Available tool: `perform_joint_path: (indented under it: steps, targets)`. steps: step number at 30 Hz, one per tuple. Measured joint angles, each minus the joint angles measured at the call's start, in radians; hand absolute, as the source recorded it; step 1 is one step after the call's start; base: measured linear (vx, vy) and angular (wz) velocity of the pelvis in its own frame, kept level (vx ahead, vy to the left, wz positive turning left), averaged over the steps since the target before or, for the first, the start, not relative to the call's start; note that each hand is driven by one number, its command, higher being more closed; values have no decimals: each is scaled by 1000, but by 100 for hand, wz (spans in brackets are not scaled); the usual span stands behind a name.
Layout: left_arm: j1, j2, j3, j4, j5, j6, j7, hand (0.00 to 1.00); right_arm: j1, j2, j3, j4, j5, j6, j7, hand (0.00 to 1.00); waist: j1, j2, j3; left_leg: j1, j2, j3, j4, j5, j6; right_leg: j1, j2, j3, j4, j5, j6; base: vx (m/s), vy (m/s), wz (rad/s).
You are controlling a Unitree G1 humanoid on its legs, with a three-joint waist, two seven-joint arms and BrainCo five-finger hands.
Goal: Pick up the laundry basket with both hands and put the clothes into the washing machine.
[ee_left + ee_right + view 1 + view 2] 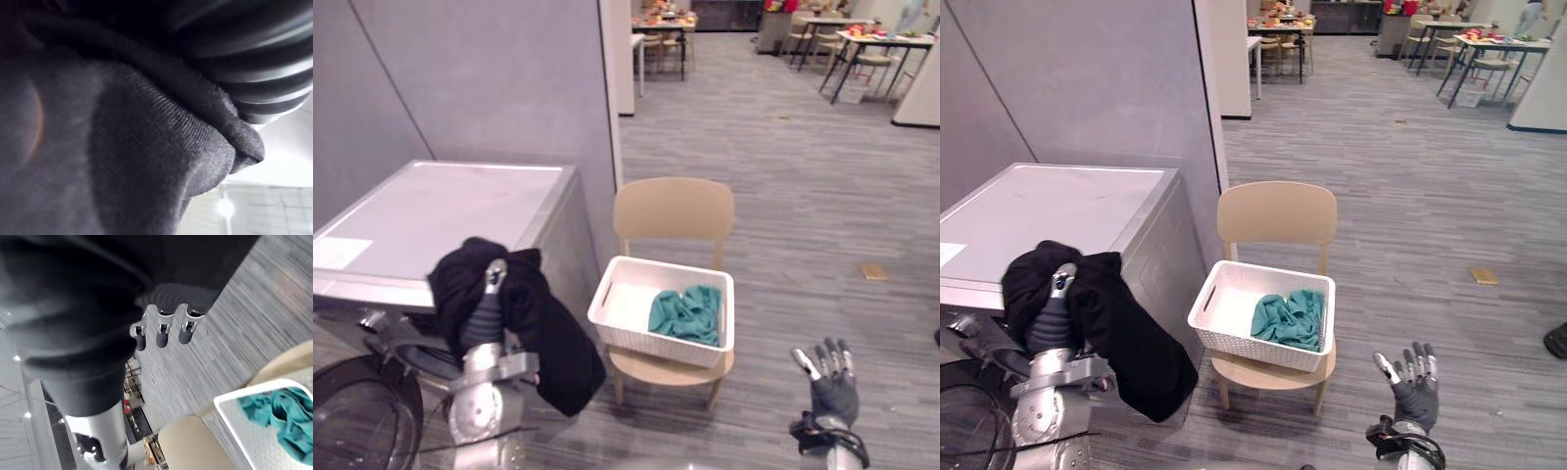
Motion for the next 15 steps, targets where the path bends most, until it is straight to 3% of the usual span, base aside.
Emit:
perform_joint_path:
  steps: [9,15]
  targets:
    - [109,-66,197,-27,2,-12,63,100,-22,-14,39,53,1,21,19,0,48,-22,0,-36,-6,-167,35,1,0,36,-35,-159,95,-84,4,28,-10,53]
    - [160,-84,235,-18,1,-8,65,100,-50,-29,101,120,1,24,39,0,86,-52,13,-55,0,-243,72,-10,-8,53,-46,-230,162,-144,5,28,-39,43]
